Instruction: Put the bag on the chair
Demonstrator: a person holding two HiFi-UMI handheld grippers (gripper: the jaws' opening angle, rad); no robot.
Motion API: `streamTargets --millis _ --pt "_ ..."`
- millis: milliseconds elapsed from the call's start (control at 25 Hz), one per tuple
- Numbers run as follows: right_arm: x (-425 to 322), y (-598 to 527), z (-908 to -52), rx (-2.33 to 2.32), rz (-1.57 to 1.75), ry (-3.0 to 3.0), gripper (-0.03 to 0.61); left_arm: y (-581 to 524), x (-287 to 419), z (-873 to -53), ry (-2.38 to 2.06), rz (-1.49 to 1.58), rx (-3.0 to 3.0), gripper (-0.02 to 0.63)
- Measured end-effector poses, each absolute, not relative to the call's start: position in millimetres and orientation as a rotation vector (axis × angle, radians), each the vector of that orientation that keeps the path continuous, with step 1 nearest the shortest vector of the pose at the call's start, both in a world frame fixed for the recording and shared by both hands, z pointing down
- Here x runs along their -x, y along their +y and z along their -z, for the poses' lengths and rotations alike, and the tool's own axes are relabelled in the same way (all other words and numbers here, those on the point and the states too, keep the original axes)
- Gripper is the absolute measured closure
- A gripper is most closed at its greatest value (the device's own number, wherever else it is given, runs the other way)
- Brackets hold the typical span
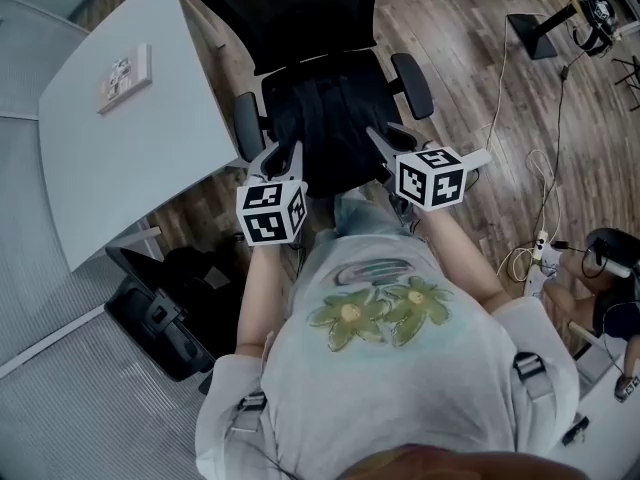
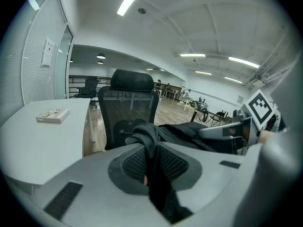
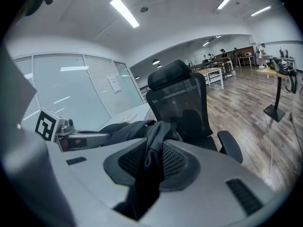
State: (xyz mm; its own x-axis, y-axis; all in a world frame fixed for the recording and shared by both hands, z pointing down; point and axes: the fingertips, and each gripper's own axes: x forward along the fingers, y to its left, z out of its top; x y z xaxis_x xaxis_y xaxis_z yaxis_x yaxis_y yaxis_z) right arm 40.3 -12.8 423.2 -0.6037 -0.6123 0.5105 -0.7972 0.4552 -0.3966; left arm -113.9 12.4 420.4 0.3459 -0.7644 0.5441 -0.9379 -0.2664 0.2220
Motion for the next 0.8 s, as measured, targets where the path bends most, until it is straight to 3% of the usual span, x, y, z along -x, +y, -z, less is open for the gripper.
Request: streamTargets --millis 800 --pt "-31 -117 -429 -1.223 -0.905 -2.392 0.494 -91 125 -429 -1.483 -0.451 -2.095 0.548"
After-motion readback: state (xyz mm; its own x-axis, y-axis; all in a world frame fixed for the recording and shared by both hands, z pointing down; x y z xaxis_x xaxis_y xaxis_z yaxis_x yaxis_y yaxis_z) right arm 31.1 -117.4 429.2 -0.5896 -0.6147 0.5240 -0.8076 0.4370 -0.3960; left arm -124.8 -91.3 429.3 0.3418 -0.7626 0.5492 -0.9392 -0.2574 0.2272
